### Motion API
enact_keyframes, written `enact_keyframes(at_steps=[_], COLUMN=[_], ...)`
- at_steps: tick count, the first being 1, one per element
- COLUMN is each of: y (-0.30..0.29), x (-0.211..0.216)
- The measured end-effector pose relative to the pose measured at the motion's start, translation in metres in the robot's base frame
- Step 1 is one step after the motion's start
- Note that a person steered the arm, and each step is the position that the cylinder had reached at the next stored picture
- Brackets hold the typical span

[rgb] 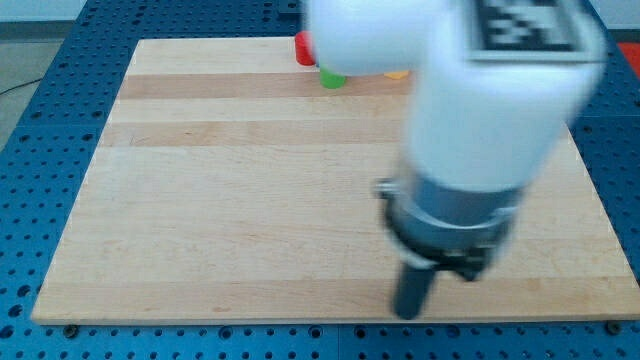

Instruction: Move yellow hexagon close to the red star

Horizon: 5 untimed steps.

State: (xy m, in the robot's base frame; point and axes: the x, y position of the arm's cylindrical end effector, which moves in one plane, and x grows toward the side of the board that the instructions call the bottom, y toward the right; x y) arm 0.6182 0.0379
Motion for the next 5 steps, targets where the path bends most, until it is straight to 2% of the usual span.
enact_keyframes(at_steps=[2,3,4,5], y=[-0.257,-0.332,-0.342,-0.338], x=[0.0,-0.004,-0.042,-0.134])
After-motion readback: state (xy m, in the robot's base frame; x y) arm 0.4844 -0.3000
